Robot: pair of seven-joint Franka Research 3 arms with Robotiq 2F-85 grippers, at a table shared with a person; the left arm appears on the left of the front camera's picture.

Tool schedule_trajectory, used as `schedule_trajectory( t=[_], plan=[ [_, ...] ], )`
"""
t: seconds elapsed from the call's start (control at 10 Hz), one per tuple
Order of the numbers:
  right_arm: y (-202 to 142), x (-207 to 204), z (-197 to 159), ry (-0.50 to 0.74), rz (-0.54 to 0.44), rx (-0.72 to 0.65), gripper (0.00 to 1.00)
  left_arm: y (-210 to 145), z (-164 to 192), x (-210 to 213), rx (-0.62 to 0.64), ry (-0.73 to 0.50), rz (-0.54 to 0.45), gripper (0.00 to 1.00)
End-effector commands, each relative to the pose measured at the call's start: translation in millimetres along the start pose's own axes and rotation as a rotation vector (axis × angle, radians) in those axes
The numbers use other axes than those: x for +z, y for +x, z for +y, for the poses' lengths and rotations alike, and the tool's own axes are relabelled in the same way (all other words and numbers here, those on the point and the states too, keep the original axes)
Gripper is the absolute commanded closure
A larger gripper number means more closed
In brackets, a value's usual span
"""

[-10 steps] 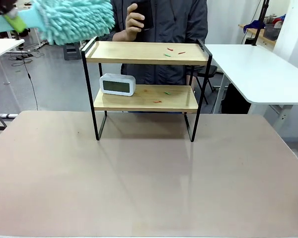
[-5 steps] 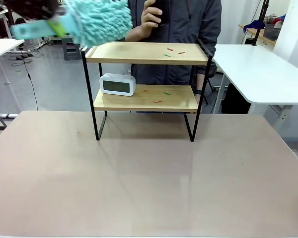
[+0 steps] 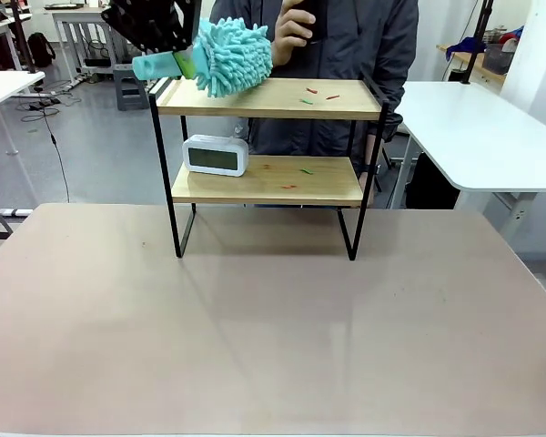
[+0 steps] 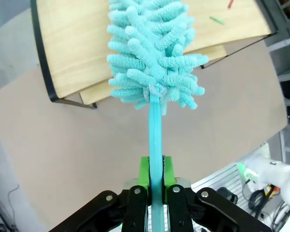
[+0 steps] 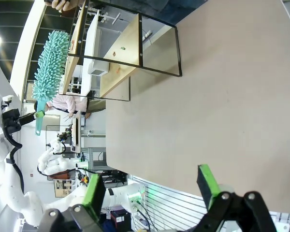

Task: Clean the shelf.
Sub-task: Clean the specific tier of the Shelf with the Duster once objects are removed.

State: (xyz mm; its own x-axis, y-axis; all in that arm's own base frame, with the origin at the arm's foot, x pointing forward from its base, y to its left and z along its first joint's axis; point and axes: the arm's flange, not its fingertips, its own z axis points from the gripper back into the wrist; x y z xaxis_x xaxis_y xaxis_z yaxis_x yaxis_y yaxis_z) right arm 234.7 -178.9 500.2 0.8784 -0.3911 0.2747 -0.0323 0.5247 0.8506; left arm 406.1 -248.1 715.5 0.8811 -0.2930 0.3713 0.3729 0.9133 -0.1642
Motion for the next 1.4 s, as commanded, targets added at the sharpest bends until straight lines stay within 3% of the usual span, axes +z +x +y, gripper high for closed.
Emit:
schedule_trajectory(
  t=[0.0,0.2,0.5,0.7,1.0,1.2,1.3],
  plan=[
    [1.7,-0.3,1.6,0.02,-0.01,0.025,0.0,2.4,-6.5,-3.0,-0.034,0.011,0.03,0.88],
    [1.7,-0.3,1.6,0.02,-0.01,0.025,0.0,4.9,-10.6,-14.3,-0.114,-0.044,0.087,0.88],
    [1.7,-0.3,1.6,0.02,-0.01,0.025,0.0,6.4,-3.4,-10.3,-0.203,-0.256,0.121,0.88],
    [1.7,-0.3,1.6,0.02,-0.01,0.025,0.0,6.0,-0.3,-24.4,-0.31,-0.243,0.199,0.88],
    [1.7,-0.3,1.6,0.02,-0.01,0.025,0.0,1.8,10.2,-15.1,-0.537,-0.323,0.262,0.88],
    [1.7,-0.3,1.6,0.02,-0.01,0.025,0.0,-21.4,25.1,8.8,-0.771,-0.449,0.327,0.88],
    [1.7,-0.3,1.6,0.02,-0.01,0.025,0.0,-36.5,30.8,20.5,-0.837,-0.494,0.311,0.88]
  ],
)
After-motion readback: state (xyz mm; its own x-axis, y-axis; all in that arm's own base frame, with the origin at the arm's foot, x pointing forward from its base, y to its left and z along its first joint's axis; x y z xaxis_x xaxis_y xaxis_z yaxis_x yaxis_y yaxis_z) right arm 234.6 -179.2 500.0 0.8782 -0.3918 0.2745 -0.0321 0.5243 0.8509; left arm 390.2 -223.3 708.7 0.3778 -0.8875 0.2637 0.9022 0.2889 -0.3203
